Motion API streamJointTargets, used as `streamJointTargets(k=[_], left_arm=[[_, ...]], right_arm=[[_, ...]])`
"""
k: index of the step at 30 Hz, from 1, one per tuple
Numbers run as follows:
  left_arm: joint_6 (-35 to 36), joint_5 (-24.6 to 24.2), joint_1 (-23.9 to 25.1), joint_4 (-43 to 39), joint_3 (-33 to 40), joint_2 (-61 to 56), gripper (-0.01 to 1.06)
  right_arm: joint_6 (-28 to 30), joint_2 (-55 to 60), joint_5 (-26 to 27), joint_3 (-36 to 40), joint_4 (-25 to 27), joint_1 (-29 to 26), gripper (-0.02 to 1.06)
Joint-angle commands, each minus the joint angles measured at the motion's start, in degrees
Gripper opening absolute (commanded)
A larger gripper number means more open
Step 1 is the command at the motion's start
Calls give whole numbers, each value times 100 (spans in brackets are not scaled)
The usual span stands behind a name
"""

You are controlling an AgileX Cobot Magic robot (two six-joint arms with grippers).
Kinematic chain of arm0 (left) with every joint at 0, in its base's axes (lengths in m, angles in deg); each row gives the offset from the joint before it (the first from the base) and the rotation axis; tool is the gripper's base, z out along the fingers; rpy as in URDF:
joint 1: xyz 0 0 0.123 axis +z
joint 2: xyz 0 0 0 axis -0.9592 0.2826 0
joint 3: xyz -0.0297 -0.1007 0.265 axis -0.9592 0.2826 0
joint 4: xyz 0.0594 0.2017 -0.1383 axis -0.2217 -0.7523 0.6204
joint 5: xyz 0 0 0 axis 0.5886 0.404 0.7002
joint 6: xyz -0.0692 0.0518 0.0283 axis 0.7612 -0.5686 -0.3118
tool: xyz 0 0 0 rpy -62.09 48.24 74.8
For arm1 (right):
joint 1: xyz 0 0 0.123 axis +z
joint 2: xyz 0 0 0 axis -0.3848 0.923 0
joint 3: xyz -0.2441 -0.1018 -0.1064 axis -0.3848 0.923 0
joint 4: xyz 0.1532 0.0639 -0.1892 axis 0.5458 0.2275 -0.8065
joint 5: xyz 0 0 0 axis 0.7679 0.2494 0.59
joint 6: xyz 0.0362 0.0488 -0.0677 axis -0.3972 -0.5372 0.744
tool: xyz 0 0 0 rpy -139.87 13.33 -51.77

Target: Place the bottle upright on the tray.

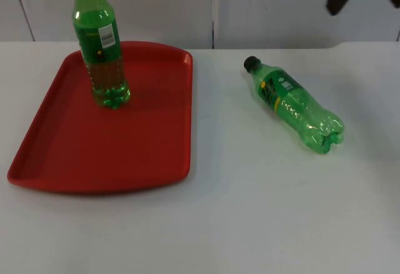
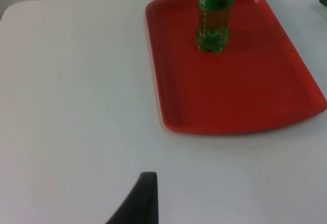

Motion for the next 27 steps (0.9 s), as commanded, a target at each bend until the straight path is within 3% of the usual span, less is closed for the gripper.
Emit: streamJointTargets(k=[1,8,19,27], left_arm=[[35,4,2,26,18,-28,105],[35,4,2,26,18,-28,105],[35,4,2,14,18,-28,105],[35,4,2,14,18,-28,105]], right_arm=[[62,332,-100,-509,7,139,105],[62,1615,-100,-1844,-10,485,105],[-289,2300,-85,-2006,-343,676,104],[-417,2618,213,-2006,-411,676,104]])
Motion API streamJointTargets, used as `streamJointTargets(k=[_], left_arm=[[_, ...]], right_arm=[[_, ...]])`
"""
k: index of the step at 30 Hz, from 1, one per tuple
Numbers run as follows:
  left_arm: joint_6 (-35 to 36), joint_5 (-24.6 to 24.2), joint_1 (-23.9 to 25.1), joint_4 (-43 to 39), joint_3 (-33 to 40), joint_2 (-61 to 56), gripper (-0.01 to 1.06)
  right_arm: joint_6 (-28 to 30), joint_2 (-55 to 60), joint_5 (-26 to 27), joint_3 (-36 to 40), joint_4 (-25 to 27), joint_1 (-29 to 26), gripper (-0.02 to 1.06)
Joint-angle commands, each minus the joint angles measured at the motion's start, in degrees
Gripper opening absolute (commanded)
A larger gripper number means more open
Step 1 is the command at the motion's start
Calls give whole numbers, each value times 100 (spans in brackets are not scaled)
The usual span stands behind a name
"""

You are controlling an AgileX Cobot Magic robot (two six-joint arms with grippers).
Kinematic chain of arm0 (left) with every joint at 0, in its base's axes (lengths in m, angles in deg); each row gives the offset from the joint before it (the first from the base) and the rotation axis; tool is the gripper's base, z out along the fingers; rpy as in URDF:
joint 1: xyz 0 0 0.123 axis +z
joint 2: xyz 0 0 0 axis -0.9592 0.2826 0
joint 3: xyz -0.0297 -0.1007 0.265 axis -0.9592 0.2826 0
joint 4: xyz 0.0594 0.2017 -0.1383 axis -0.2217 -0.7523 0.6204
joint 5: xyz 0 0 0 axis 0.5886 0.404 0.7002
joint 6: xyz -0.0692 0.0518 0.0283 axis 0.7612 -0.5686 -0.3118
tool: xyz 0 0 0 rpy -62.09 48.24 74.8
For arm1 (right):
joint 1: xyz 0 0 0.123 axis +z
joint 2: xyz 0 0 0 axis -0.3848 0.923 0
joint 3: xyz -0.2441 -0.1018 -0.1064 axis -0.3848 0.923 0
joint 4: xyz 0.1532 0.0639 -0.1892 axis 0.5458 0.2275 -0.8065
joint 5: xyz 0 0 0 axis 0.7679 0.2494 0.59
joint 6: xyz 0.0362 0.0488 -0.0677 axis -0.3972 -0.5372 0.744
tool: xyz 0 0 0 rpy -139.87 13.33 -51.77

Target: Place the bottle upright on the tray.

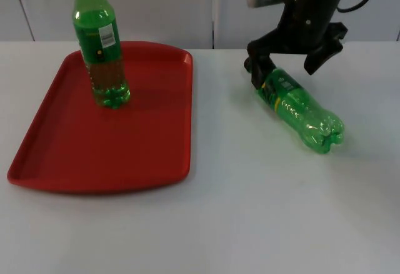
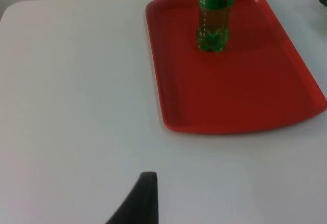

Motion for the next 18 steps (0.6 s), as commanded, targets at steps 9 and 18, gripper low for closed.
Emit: streamJointTargets(k=[9,18], left_arm=[[35,4,2,14,18,-28,105],[35,4,2,14,18,-28,105]], right_arm=[[-144,320,186,-33,-111,32,102],[-599,481,566,-33,-97,42,101]])
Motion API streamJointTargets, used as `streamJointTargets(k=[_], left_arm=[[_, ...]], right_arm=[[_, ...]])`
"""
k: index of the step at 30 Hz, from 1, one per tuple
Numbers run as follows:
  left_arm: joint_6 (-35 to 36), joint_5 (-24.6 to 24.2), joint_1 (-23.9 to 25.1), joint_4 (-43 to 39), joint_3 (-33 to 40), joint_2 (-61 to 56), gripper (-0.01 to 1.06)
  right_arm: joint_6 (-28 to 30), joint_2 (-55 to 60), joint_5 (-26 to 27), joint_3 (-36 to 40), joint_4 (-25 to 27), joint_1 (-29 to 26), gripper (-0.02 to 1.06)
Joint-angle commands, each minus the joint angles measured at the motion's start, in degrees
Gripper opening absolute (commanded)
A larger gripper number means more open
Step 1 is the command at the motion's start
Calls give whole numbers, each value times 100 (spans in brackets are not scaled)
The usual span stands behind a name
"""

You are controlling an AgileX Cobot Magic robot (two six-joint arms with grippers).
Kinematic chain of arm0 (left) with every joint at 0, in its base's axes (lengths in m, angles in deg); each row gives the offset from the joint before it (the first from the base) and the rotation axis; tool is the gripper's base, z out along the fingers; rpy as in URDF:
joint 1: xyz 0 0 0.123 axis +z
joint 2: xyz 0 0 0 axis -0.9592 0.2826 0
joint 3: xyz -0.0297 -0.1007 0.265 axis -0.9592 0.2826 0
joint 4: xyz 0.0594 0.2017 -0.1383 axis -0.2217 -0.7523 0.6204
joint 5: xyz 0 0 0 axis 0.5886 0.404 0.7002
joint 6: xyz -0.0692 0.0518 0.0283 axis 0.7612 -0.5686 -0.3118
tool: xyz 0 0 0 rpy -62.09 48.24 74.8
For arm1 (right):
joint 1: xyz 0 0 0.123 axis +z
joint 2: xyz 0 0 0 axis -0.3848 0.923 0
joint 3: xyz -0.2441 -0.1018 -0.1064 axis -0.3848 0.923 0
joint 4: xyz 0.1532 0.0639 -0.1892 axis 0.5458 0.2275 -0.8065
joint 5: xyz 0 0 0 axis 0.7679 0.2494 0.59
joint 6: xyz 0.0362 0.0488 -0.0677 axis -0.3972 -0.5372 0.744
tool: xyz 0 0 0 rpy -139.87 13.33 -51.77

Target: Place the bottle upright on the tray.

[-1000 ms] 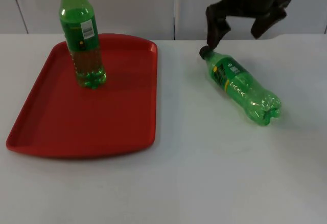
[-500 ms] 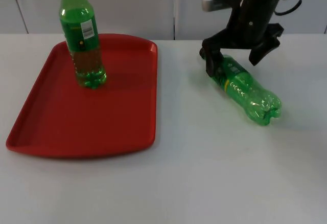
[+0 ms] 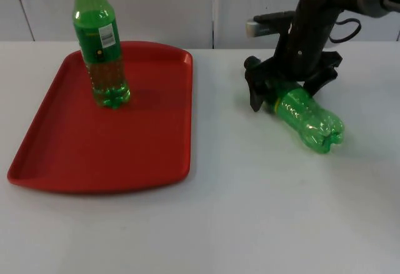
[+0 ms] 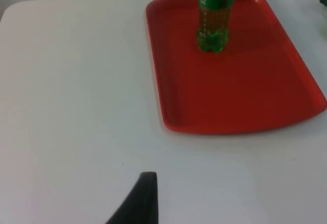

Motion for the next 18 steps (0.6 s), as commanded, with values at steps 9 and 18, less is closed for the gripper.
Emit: streamJointTargets(k=[9,18], left_arm=[[35,4,2,14,18,-28,105],[35,4,2,14,18,-28,105]], right_arm=[[-360,10,273,-33,31,42,98],[-459,10,284,-33,43,42,92]])
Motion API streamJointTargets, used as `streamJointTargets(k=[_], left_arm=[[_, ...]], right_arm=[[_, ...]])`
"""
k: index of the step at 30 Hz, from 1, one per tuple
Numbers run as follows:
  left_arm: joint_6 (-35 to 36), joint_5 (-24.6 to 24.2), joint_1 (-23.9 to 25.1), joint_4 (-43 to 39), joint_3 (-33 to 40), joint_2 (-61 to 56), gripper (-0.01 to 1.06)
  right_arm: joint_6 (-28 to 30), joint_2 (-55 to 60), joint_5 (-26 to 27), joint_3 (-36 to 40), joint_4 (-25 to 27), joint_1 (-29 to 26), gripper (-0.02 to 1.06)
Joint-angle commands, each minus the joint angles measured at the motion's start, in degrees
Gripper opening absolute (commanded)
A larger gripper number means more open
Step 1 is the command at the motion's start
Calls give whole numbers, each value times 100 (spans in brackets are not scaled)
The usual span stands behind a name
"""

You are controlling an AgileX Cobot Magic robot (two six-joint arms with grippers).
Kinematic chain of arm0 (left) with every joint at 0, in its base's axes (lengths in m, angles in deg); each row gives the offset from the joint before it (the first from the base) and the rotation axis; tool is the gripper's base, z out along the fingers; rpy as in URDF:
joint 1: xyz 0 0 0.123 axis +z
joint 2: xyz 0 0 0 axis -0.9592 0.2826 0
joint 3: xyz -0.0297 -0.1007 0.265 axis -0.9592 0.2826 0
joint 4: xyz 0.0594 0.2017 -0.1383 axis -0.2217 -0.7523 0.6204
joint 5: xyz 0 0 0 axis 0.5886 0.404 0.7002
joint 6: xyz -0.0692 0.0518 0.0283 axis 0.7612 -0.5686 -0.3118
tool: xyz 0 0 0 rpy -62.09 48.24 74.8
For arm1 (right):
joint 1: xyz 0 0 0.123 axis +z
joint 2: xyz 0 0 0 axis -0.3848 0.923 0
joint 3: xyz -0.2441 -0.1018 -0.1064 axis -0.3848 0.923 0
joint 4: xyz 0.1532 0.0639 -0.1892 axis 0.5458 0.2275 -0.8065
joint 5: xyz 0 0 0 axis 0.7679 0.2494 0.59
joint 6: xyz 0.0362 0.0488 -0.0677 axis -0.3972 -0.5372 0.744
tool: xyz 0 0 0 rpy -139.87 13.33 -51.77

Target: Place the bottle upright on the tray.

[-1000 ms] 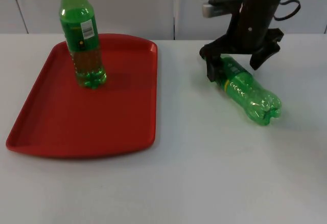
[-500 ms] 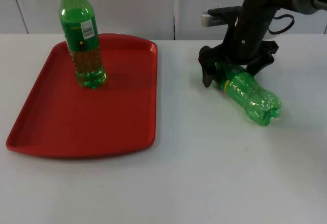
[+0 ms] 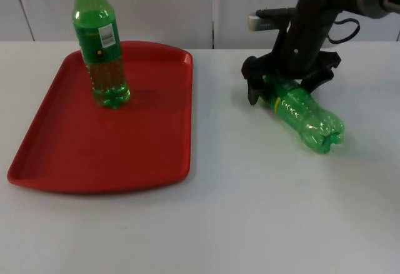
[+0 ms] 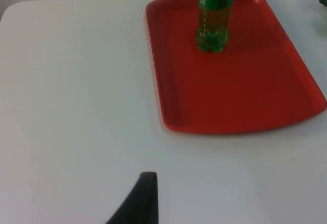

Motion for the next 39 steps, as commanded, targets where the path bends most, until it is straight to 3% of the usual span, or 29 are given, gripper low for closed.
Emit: streamJointTargets(k=[1,3,5,7,8,9,10,11,26,32,39], left_arm=[[35,4,2,14,18,-28,105],[35,4,2,14,18,-28,105],[35,4,2,14,18,-28,105],[35,4,2,14,18,-28,105],[35,4,2,14,18,-28,105],[35,4,2,14,18,-28,105],[35,4,2,14,18,-28,105],[35,4,2,14,18,-28,105],[35,4,2,14,18,-28,105],[35,4,2,14,18,-28,105],[35,4,2,14,18,-28,105]], right_arm=[[-25,-1,65,-33,72,42,89],[-25,-1,79,-33,102,42,83],[0,-20,127,-33,108,42,64],[-1,-84,165,-33,108,42,38],[-1,-84,165,-33,108,42,38],[50,-133,179,-33,95,42,28],[221,-226,194,-33,95,42,8],[302,-276,194,-33,95,42,0],[524,-1612,52,-33,118,42,0],[568,-2221,122,-33,395,42,0],[580,-2831,-180,-33,364,176,0]])
